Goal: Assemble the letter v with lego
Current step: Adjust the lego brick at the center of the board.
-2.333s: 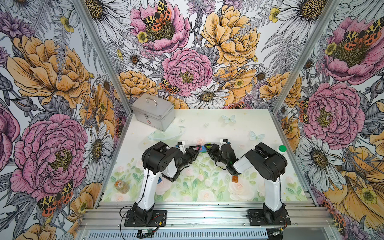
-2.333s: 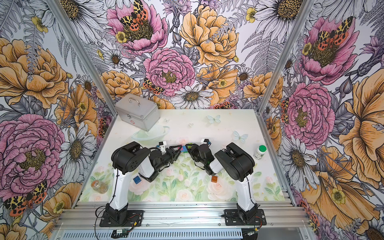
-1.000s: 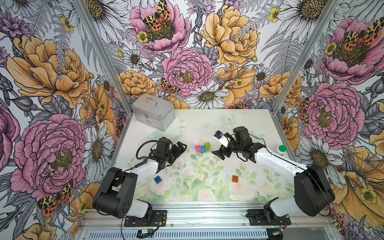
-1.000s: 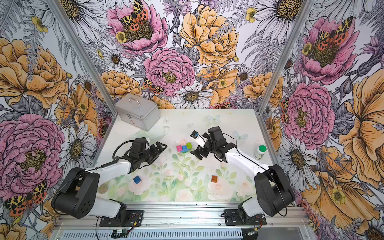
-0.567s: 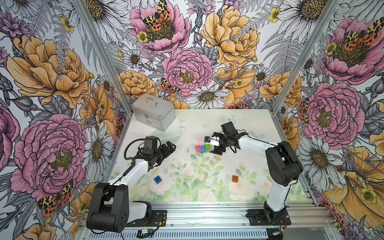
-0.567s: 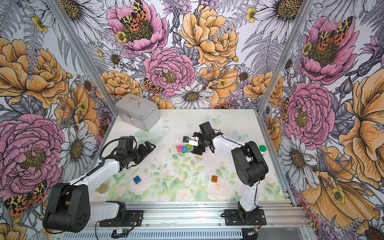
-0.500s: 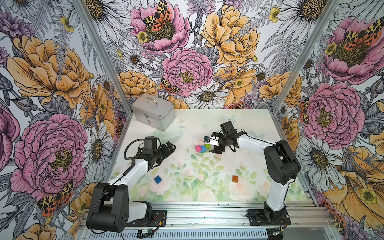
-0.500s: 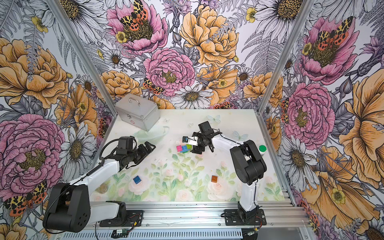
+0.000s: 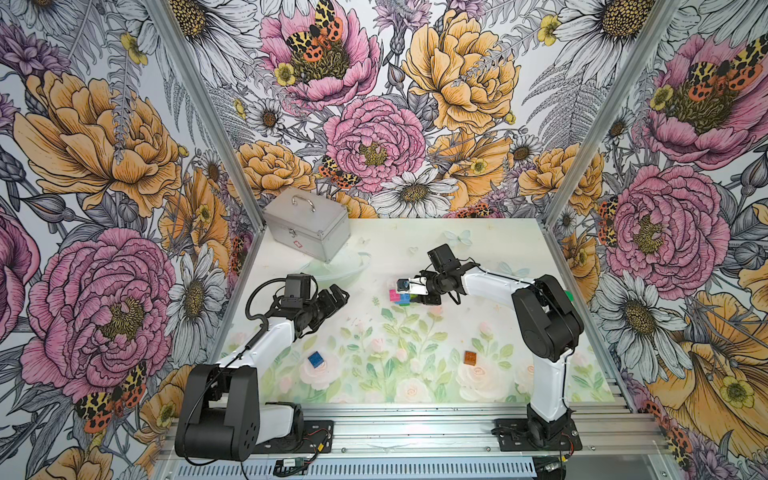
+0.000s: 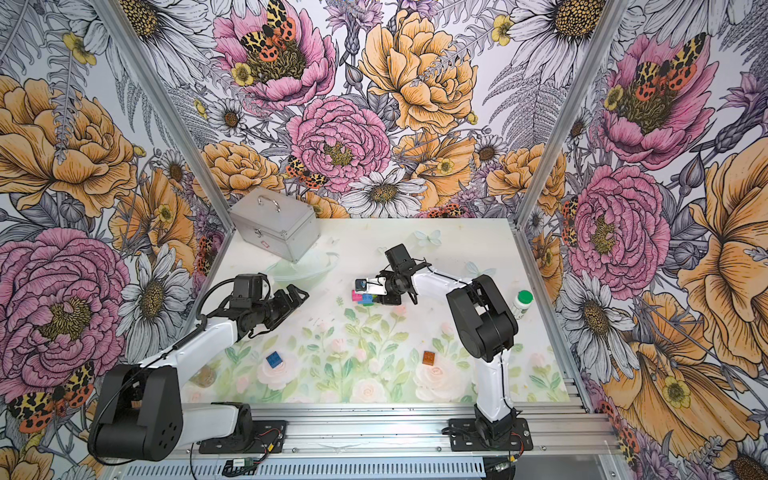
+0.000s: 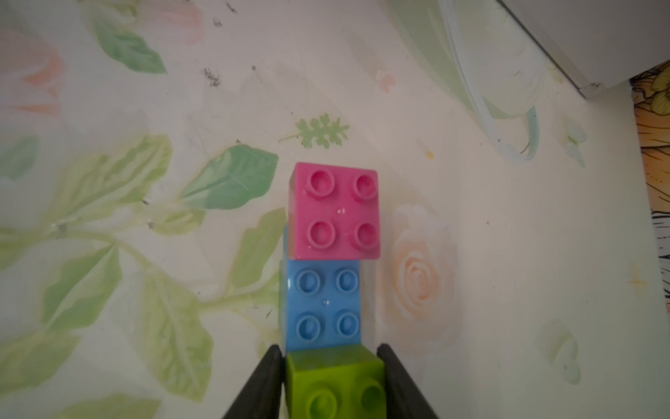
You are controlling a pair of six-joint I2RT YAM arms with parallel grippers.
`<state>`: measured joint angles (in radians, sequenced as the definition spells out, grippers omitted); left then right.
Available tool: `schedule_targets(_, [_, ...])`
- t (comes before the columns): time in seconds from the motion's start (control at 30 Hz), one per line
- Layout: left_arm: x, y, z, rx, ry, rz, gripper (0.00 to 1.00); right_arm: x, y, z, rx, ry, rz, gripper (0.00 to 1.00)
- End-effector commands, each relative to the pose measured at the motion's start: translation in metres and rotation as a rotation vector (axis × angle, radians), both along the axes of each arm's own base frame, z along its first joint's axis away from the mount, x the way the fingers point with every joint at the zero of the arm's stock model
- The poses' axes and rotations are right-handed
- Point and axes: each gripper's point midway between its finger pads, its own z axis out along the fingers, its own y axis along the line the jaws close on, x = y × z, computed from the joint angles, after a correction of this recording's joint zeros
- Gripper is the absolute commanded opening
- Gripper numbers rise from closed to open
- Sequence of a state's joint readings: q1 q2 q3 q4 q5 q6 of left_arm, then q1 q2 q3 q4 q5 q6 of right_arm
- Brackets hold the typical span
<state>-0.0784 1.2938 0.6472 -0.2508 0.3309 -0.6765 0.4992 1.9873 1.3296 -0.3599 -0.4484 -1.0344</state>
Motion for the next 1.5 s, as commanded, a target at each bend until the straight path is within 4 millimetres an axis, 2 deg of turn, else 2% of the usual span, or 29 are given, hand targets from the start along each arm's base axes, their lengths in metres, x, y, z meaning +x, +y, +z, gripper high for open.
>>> schedule_targets(0.0, [-0.004, 0.002, -0.007, -0.001, 0.017, -0.018, 0.99, -0.008, 0.007, 0.012, 0.03, 0.06, 0.004, 0.37])
schedule_targets(0.07, [-0.004, 0.002, -0.008, -0.003, 0.021, -0.018, 0.99, -0.016, 0.006, 0.014, 0.023, 0.111, 0.012, 0.34])
schedule_targets(0.2, [-0.005, 0.004, -0.009, -0.007, 0.024, -0.017, 0.98, -0.034, 0.006, 0.025, 0.027, 0.245, 0.012, 0.33])
schedule_targets(0.3, [-0.005, 0.006, -0.009, -0.01, 0.024, -0.012, 0.99, -0.042, 0.008, 0.044, 0.065, 0.366, -0.065, 0.35])
schedule_targets(0.43, [-0.005, 0.008, -0.007, -0.016, 0.017, -0.012, 0.99, -0.056, 0.017, 0.063, 0.112, 0.614, -0.198, 0.4])
schedule_targets(0.5, [-0.005, 0.007, -0.005, -0.021, 0.012, -0.02, 0.98, -0.07, 0.021, 0.064, 0.115, 0.731, -0.219, 0.43])
schedule_targets(0.63, [-0.001, 0.003, -0.002, -0.041, 0.015, -0.033, 0.99, -0.091, 0.027, 0.055, 0.111, 0.87, -0.235, 0.43])
schedule_targets(0.73, [0.001, 0.001, 0.0, -0.051, 0.016, -0.041, 0.99, -0.095, 0.029, 0.035, 0.052, 0.885, -0.259, 0.43])
schedule_targets(0.9, [0.002, 0.002, 0.004, -0.046, 0.007, -0.038, 0.98, -0.085, 0.023, 0.015, -0.015, 0.859, -0.316, 0.38])
schedule_targets(1.1, [0.0, 0.002, 0.018, -0.05, -0.022, -0.039, 0.99, -0.072, 0.02, 0.016, -0.007, 0.832, -0.33, 0.41])
schedule_targets(1.27, [-0.001, 0.008, 0.021, -0.051, -0.026, -0.026, 0.99, -0.063, 0.016, 0.014, -0.011, 0.819, -0.341, 0.42])
schedule_targets(1.37, [-0.002, 0.009, 0.021, -0.043, -0.028, -0.026, 0.99, -0.061, 0.01, 0.015, -0.031, 0.778, -0.351, 0.45])
schedule_targets(1.4, [-0.002, 0.009, 0.02, -0.04, -0.027, -0.026, 0.99, -0.061, 0.009, 0.017, -0.045, 0.741, -0.348, 0.48])
schedule_targets(1.47, [-0.003, 0.01, 0.02, -0.038, -0.027, -0.024, 0.99, -0.057, 0.007, 0.022, -0.084, 0.646, -0.356, 0.6])
